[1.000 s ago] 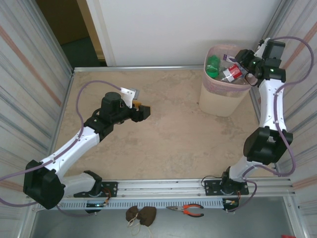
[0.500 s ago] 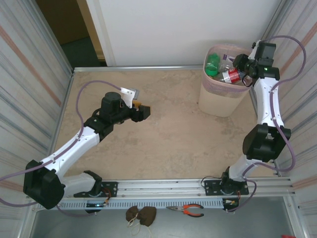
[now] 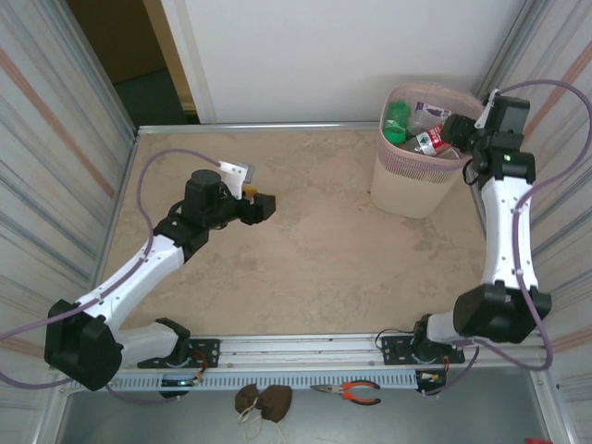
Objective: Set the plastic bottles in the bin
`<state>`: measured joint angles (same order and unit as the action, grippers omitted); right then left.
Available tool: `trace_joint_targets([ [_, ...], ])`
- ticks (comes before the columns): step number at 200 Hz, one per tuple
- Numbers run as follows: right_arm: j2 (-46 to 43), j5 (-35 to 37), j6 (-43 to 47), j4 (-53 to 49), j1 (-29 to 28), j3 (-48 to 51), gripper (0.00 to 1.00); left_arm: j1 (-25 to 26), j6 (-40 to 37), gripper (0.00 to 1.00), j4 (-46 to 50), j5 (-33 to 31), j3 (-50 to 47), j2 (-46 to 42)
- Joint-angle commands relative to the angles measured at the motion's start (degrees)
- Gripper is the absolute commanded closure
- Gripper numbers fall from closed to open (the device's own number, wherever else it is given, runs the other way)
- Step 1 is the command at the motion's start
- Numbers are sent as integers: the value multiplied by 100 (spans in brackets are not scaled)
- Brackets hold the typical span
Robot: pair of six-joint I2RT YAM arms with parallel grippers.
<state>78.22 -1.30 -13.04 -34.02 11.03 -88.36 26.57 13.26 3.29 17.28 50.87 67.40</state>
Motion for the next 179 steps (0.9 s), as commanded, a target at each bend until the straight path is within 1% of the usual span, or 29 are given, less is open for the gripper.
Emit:
trace_joint_targets([
  [1, -558, 82, 47, 88, 49, 370, 24, -203, -304, 27, 142, -167, -48, -75],
  [26, -1115, -57, 56, 117, 57, 943, 20, -425, -507, 25, 312, -304, -141, -131],
  [45, -1534, -255, 99, 187, 44, 1460, 14, -541, -705, 21, 408, -569, -252, -244],
  [61, -1866, -318, 126, 258, 36, 1942, 7, -612, -877, 15, 496, -922, -367, -372],
  [68, -2016, -329, 126, 308, 27, 2169, 0, -632, -935, 11, 536, -1125, -419, -436],
  [73, -2110, -329, 132, 351, 22, 2336, 1, -651, -966, 5, 546, -1254, -470, -483],
  [78, -2202, -328, 133, 409, 14, 2502, 1, -682, -998, 2, 557, -1357, -522, -530],
  [100, -2624, -332, 143, 806, -4, 3294, 1, -827, -1036, 1, 454, -1757, -804, -735],
  [111, -2758, -309, 132, 1104, -28, 3713, 1, -901, -1058, 1, 367, -1987, -984, -833],
  [124, -2874, -32, -73, 1588, -52, 4290, 1, -924, -1110, 1, 224, -2374, -1207, -937],
  [143, -2900, -28, -128, 2429, -85, 5084, 1, -933, -1207, 1, -39, -3000, -1538, -1036],
  [160, -2718, -15, -51, 3338, -140, 5688, 1, -929, -1383, 1, -285, -3414, -1812, -1067],
  [179, -2292, 201, 69, 4278, -266, 6203, 1, -942, -1583, 1, -603, -3790, -2095, -985],
])
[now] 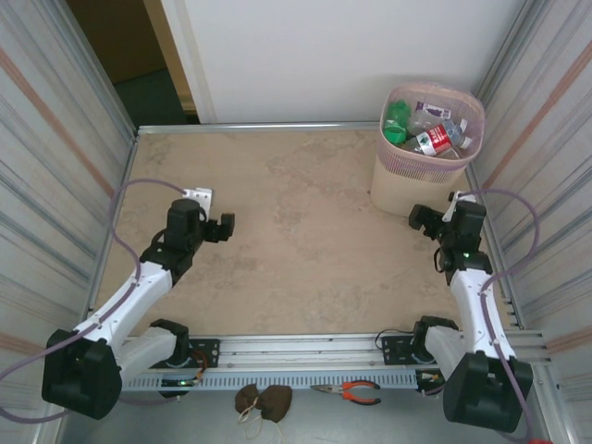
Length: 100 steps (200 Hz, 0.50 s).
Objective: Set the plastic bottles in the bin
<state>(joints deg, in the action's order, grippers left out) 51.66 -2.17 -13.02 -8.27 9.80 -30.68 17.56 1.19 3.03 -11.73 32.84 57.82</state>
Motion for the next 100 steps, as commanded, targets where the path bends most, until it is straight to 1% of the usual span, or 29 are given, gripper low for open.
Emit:
trace_joint_targets([
  [1, 390, 297, 73, 1749, -149, 442, 1, -42, -380, 1, -589, -904, -307, -18],
  [6, 463, 363, 105, 1981, -210, 527, 1, -64, -405, 1, -641, -968, -358, 43],
  [10, 711, 441, 141, 2164, -259, 602, 1, -75, -409, 1, -666, -1008, -381, 75],
  [28, 1286, 741, 355, 3026, -497, 779, 1, -173, -451, 1, -919, -1078, -549, 240],
  [35, 1524, 860, 456, 3339, -587, 837, 1, -196, -542, 1, -1145, -1056, -682, 276],
  [53, 2053, 1069, 502, 4005, -708, 867, 1, -265, -768, 1, -2095, -987, -1116, 345],
  [71, 2481, 1180, 495, 4763, -716, 972, 1, -549, -865, 1, -2866, -488, -1436, 464],
  [93, 2890, 1122, 339, 5077, -655, 915, 1, -966, -866, 1, -3613, 166, -1630, 772],
  [100, 2995, 1137, 364, 5248, -681, 947, 1, -1050, -904, 1, -3700, 407, -1601, 851],
])
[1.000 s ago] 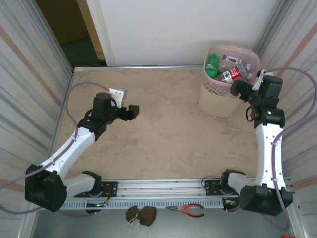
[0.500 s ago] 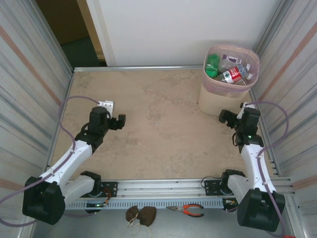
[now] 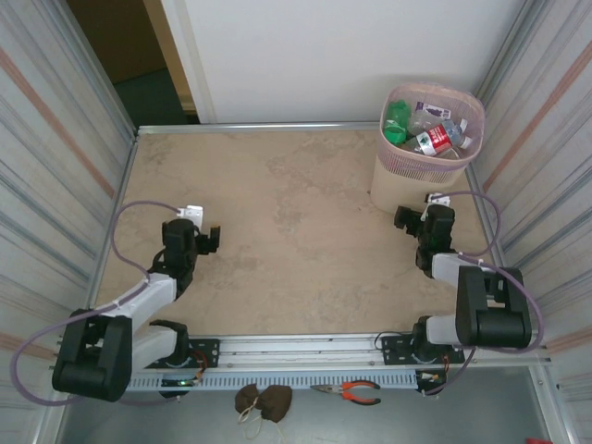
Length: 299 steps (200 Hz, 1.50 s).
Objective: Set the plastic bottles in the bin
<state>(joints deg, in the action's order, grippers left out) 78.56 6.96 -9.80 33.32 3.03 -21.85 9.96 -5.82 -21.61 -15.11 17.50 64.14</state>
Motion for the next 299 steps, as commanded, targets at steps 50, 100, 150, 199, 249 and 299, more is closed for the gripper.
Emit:
trace_joint_targets([
  [50, 899, 58, 198, 1776, -106, 191, 1, -830, -54, 2, -2510, 2153, 107, 1269],
  [100, 977, -3, 356, 1447, -188, -48, 1, -989, -28, 3, -2583, 2523, 468, 2199],
  [150, 970, 19, 365, 1446, -198, -53, 1, -996, 55, 1, -2387, 2369, 617, 2276],
  [199, 977, 7, 364, 1432, -204, -57, 1, -1003, 84, 1, -2375, 2287, 606, 2252],
  [249, 977, 12, 361, 1436, -197, -57, 1, -1002, 90, 1, -2375, 2278, 606, 2246],
  [299, 976, 11, 361, 1431, -197, -59, 1, -1002, 90, 1, -2373, 2281, 611, 2252],
])
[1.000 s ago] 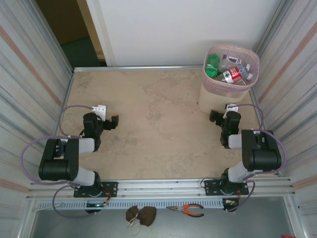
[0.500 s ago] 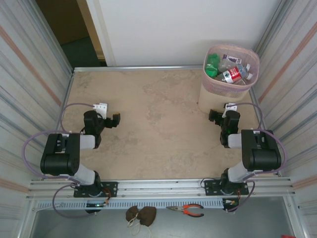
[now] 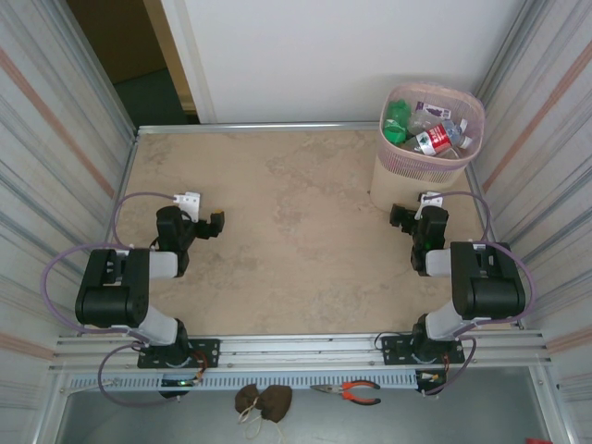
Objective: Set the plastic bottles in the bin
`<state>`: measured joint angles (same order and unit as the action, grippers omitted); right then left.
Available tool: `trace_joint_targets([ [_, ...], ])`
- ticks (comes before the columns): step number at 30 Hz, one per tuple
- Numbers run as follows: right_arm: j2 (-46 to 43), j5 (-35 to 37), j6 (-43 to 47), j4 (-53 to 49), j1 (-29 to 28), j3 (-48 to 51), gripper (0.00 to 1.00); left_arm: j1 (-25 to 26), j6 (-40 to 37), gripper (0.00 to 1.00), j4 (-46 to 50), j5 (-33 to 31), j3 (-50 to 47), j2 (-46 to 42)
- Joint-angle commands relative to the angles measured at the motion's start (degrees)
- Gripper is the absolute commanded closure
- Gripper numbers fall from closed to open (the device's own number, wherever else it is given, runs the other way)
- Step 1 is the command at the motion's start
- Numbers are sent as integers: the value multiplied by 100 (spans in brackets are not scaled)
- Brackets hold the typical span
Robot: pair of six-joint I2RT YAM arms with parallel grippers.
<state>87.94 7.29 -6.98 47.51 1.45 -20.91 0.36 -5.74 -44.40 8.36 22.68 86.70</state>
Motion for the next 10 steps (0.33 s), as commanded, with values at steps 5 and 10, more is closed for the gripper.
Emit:
trace_joint_targets([
  [5, 60, -157, 135, -39, -40, -198, 1, -45, 82, 1, -86, -63, 91, -3],
  [10, 35, -252, 118, -40, 3, -185, 1, -41, 75, 1, -87, -63, 88, -2],
])
